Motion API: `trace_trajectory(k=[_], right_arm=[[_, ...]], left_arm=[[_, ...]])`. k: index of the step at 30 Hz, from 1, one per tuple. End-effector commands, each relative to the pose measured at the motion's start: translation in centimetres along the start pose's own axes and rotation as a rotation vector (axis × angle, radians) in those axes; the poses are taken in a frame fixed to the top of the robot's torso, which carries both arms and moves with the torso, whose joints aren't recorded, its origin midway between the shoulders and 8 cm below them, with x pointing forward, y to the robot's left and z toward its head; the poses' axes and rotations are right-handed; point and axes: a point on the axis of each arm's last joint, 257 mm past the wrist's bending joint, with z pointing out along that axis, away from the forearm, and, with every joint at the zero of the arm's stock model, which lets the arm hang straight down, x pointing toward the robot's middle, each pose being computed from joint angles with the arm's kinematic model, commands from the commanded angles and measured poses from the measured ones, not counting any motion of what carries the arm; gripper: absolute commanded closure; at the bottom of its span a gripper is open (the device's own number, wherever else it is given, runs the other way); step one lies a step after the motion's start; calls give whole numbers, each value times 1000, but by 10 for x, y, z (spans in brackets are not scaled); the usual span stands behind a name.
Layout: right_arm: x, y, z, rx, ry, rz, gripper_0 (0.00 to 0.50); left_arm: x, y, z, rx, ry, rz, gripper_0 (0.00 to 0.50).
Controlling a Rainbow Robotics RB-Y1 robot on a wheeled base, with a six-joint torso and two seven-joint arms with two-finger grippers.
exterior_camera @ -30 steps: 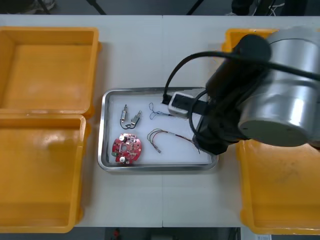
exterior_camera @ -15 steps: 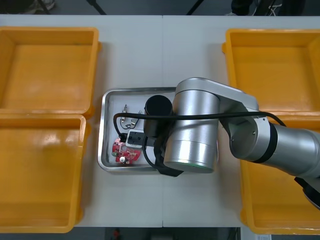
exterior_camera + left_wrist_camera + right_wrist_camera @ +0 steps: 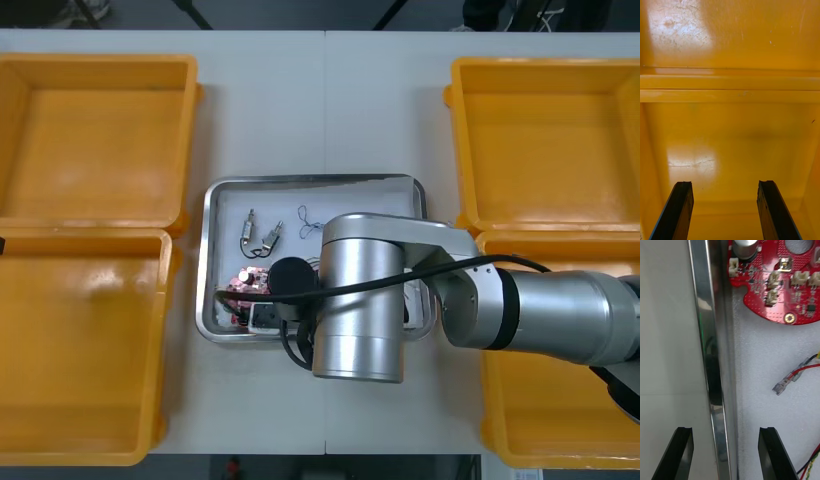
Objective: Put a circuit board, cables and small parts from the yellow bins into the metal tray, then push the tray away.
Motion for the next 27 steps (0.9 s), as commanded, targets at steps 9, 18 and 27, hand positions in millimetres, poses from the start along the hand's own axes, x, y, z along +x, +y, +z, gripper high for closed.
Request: trace_trajectory(k=[9, 18, 27], right_arm=[[-35, 4, 8, 13, -21, -75, 0], [-35, 0, 19, 73, -15, -123, 0], [-35, 2, 19, 67, -15, -125, 364]], left_arm=[[3, 6, -1, -13, -24, 43, 0], [3, 6, -1, -13, -24, 43, 0], [3, 6, -1, -13, -24, 43, 0]])
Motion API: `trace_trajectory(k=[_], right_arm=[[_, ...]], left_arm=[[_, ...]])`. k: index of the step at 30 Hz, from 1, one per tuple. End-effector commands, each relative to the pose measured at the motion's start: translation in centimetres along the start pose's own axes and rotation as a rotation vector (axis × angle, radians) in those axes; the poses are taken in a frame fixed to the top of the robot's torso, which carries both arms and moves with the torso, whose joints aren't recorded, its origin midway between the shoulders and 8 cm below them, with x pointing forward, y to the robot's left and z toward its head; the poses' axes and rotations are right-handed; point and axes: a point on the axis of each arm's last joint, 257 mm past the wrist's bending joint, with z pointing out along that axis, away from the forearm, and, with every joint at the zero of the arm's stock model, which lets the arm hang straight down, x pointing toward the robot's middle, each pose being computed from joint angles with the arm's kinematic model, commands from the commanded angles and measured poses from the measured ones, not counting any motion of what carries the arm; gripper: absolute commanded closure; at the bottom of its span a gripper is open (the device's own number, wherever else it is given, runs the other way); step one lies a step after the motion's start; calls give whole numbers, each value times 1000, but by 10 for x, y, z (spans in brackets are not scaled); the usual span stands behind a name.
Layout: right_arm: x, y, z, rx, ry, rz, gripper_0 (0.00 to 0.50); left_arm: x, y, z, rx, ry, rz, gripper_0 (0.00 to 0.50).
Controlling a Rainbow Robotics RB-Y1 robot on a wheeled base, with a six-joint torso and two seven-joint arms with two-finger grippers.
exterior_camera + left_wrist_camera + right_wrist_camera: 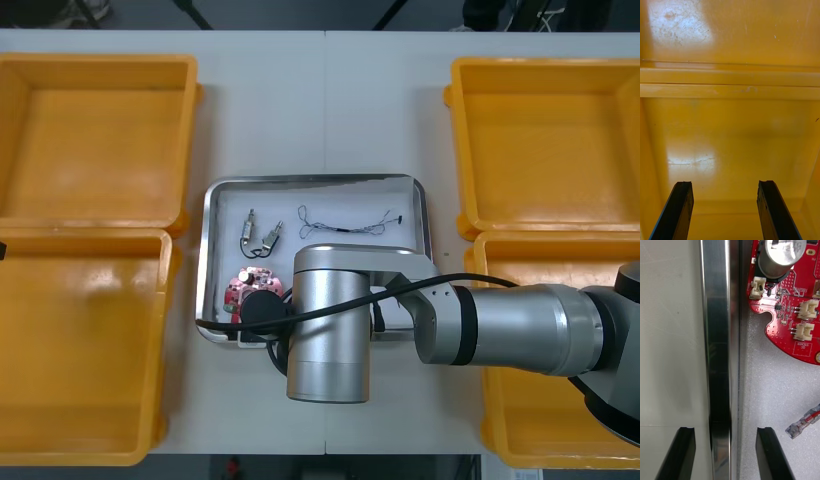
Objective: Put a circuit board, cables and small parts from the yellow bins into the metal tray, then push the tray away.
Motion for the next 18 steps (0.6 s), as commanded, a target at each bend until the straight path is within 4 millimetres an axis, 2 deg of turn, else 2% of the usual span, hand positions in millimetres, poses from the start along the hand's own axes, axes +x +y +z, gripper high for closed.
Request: trace_trajectory(k=[1, 3, 5, 10, 18], right_arm=[[-20, -4, -10, 27, -33, -59, 385], [-20, -4, -11, 27, -36, -61, 453], [-21, -4, -12, 28, -38, -63, 500], [-20, -9, -13, 49, -38, -64, 500], [-14, -43, -18, 146, -21, -57, 500]], left_arm=[[-3, 3, -6, -9, -34, 53, 0], [-3, 3, -6, -9, -34, 53, 0], [-3, 3, -6, -9, -34, 53, 0], [-3, 3, -6, -9, -34, 53, 0], [-3, 3, -6, -9, -34, 53, 0]])
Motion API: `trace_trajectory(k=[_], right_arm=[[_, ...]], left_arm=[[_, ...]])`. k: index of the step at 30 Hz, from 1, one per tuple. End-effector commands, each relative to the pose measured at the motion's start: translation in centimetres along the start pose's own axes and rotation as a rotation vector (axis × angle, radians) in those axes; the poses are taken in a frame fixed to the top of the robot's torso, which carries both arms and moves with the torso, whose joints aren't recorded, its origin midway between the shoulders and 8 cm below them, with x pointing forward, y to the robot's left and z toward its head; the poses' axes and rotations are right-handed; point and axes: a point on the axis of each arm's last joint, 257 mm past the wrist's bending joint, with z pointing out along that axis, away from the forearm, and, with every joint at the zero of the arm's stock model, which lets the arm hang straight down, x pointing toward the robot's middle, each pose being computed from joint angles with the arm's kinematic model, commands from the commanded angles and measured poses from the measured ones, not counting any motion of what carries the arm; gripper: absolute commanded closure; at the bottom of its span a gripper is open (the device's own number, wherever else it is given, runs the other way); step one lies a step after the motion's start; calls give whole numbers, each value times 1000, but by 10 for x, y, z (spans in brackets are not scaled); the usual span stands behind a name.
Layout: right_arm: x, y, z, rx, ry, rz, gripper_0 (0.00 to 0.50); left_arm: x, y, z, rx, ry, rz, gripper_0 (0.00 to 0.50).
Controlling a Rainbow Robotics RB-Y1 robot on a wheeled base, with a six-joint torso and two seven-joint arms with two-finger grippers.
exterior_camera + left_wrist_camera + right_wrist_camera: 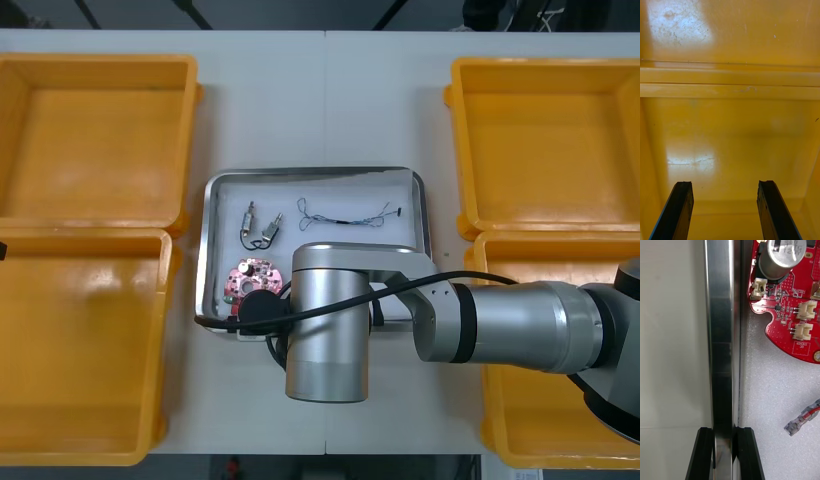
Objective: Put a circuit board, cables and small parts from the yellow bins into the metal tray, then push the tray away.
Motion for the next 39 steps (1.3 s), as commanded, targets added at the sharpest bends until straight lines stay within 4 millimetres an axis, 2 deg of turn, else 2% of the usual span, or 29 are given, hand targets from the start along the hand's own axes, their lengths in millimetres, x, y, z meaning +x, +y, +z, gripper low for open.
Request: trace_trajectory(k=[1, 9, 14, 16, 24, 33, 39], right_arm=[[-12, -31, -14, 101, -21, -53, 500], [-5, -81, -16, 234, 20, -32, 500], [-3, -106, -20, 286, 40, -25, 500], [-5, -119, -23, 305, 38, -13, 500], [-23, -145, -34, 360, 29, -27, 500], [-44, -182, -34, 439, -42, -47, 500], [-38, -209, -35, 488, -32, -36, 500]], left_arm=[[-3, 4, -7, -10, -35, 54, 0], [-3, 4, -7, -10, -35, 54, 0], [-3, 4, -7, -10, -35, 54, 0], [-3, 4, -7, -10, -35, 54, 0], [-3, 4, -7, -10, -35, 54, 0], [-3, 4, -7, -10, -35, 54, 0], [-3, 4, -7, -10, -35, 54, 0]])
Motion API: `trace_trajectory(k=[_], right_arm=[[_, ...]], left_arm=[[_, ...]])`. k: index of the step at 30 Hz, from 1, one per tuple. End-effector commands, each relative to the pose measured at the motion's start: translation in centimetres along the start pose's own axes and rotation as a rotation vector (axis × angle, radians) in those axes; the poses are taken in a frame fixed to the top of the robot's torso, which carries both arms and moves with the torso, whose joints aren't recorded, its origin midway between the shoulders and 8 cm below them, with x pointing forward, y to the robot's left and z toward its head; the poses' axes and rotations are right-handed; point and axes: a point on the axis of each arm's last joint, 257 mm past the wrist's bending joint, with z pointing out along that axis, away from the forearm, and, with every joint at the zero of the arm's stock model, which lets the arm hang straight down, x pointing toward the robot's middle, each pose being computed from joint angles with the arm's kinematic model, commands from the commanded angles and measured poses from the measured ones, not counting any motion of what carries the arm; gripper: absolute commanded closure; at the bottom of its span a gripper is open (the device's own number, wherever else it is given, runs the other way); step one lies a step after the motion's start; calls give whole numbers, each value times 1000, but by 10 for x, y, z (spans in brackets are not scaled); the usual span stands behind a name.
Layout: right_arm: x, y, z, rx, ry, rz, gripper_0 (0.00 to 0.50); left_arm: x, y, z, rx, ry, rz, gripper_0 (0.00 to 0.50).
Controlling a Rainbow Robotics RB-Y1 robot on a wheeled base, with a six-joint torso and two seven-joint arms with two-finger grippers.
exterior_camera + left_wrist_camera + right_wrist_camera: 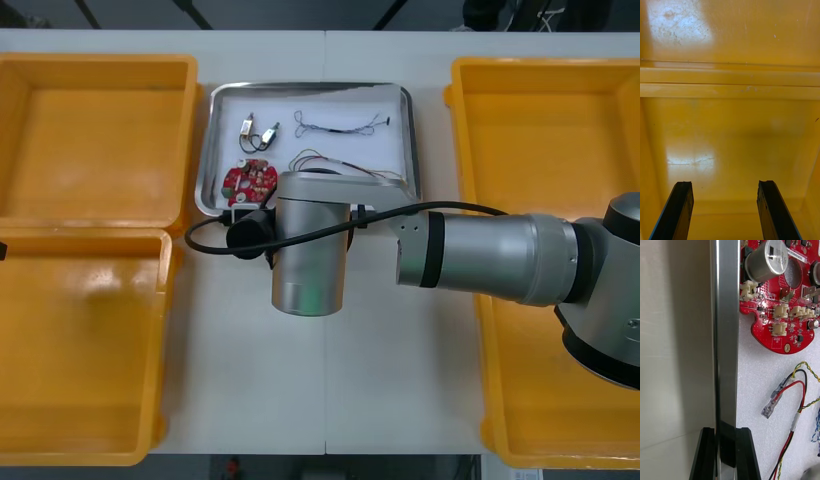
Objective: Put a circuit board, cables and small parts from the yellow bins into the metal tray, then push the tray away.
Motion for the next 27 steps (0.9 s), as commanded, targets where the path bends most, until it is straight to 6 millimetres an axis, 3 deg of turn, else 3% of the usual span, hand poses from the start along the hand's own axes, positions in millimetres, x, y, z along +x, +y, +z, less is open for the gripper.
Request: trace_trajectory(k=[1, 9, 27], right_arm=[[-22, -48, -11, 94, -36, -15, 500], [-13, -73, -5, 156, 2, -3, 500], [-23, -113, 18, 256, -49, -5, 500]], left_arm=[[-3, 4, -7, -10, -35, 54, 0], [-3, 4, -7, -10, -35, 54, 0], [-3, 4, -7, -10, -35, 54, 0]])
